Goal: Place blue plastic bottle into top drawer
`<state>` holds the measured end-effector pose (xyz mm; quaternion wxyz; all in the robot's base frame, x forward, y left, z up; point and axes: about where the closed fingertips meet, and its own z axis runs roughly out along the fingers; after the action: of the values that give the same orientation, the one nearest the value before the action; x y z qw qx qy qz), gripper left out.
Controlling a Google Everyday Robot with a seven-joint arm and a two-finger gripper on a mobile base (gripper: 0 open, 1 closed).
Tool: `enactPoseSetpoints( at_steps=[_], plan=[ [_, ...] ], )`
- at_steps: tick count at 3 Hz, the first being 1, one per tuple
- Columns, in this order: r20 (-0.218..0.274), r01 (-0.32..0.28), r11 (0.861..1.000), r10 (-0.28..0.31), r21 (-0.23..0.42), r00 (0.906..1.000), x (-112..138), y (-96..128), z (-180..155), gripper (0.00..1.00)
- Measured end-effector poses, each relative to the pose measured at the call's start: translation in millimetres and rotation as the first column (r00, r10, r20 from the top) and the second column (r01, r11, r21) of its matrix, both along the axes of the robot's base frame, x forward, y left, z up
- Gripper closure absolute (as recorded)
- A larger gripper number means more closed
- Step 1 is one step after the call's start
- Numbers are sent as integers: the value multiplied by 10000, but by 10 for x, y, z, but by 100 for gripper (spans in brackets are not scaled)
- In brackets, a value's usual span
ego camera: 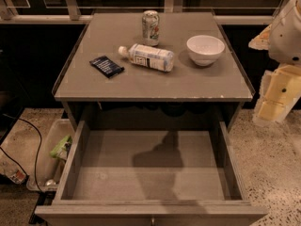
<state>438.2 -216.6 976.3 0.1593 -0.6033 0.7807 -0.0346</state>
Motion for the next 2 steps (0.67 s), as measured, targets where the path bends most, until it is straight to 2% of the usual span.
enactPoseSetpoints(
  at_steps=[1, 2],
  plan=[
    [83, -11, 10000, 11, 84, 10000, 28, 8, 13, 0],
    [284, -90, 9996, 82, 271, 9996, 246, 61, 22, 0]
  ],
)
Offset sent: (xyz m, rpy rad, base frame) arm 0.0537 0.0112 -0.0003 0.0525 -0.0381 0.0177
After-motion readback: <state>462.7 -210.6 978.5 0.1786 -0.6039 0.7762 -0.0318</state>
